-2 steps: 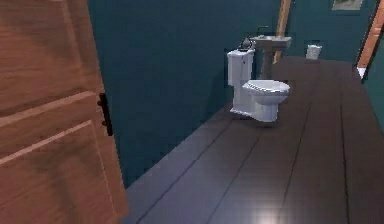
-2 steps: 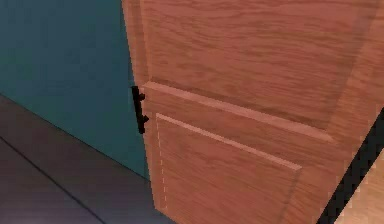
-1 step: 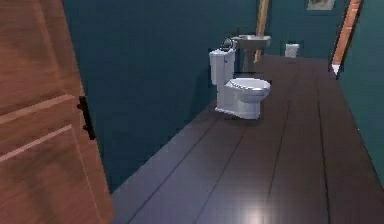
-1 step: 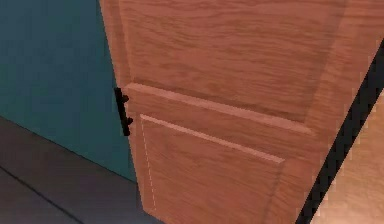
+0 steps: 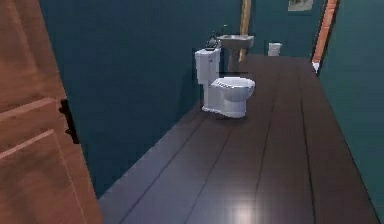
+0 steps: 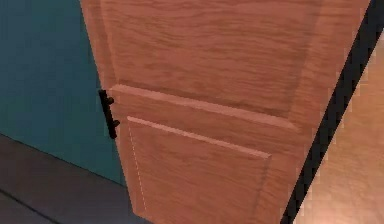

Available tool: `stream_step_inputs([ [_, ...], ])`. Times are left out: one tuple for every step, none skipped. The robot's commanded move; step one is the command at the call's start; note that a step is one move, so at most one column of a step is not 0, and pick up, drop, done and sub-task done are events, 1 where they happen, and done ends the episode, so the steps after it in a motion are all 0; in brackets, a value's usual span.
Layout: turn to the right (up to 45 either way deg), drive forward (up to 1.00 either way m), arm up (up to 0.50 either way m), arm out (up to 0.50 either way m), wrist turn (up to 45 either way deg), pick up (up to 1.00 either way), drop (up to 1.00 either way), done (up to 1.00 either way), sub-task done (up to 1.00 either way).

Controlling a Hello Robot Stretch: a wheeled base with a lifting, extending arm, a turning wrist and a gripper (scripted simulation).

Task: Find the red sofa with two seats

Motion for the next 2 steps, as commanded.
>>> stream_step_inputs([
  [0.0, 0.25, 0.00, 0.00, 0.0, 0.00, 0.00, 0.00, 0.00],
  [21.0, 0.00, 0.00, 0.00, 0.0, 0.00, 0.00, 0.00, 0.00],
])
